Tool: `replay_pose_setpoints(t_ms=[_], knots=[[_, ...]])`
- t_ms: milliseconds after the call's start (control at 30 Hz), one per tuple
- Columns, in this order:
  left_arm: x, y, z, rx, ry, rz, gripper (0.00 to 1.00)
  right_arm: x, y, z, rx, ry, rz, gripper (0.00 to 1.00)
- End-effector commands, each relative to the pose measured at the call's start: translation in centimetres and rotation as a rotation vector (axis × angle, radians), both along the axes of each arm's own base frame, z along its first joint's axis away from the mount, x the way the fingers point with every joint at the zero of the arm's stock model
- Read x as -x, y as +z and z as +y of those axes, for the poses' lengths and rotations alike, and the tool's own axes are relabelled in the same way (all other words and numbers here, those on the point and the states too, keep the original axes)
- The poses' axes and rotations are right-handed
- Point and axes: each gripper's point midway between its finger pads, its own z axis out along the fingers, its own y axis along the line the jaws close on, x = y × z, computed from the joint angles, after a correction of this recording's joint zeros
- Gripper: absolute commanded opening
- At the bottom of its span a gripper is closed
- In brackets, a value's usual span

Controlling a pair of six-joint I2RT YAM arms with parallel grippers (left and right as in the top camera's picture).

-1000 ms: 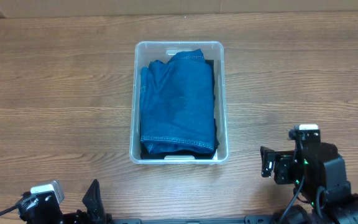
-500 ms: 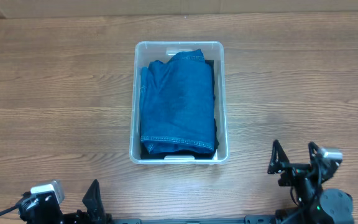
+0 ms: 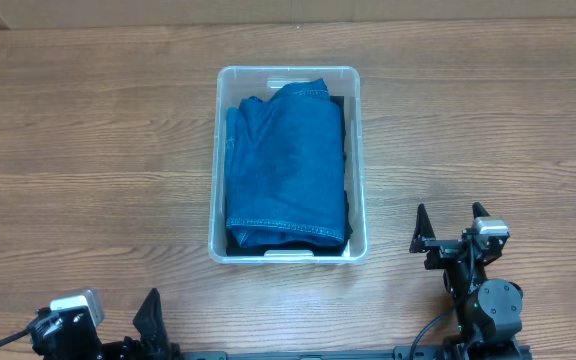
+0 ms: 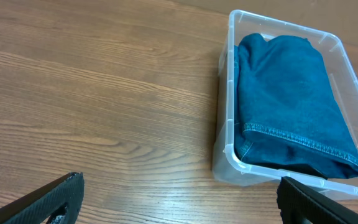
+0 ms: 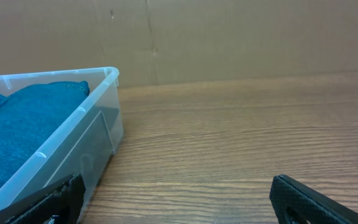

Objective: Pack container

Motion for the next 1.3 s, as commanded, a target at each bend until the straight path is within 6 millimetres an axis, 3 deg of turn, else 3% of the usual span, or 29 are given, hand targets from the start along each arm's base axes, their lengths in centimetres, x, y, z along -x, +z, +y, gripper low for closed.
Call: replay_pose_setpoints(t_ms=[0,633,767,833,933,1000,1133,1200,1233,1267], knots=[[-0.1,0.1,0.2,0.004,0.013,-0.005,1.0,0.0,0.6,0.0,0.009,0.002,-0.021,1.0],[-0.2,0.0,0.3,-0.001,0.019,-0.007,1.0,0.0,0.6,0.0,0.009,0.002,-0.021,1.0],[-3.1,-2.0,0.1,-0.068,-0.015,-0.024,1.0,0.0,0.6,0.0,0.009,0.002,-0.021,1.0],[-5.6,-5.5,0.0,-0.108,-0.034,-0.063,1.0,0.0,0.6,0.0,0.009,0.002,-0.021,1.0],[-8.3,-9.0,-0.2,-0.103,-0.029,-0.173,1.0,0.0,0.6,0.0,0.009,0.002,-0.021,1.0],[-10.2,-9.8,-0.4,-0.113,-0.035,-0.237,1.0,0.0,0.6,0.0,0.009,0.002,-0.021,1.0],[-13.7,-9.4,-0.7,-0.174,-0.048,-0.446,1.0,0.0,0.6,0.0,0.009,0.002,-0.021,1.0],[-14.8,-10.4,-0.8,-0.17,-0.041,-0.516,1.0,0.0,0.6,0.0,0.009,0.002,-0.021,1.0],[-15.0,-11.9,-0.8,-0.17,-0.044,-0.499,1.0,0.0,0.6,0.0,0.009,0.002,-0.021,1.0],[-15.0,-11.8,-1.2,-0.172,-0.064,-0.493,1.0,0.0,0.6,0.0,0.009,0.002,-0.021,1.0]])
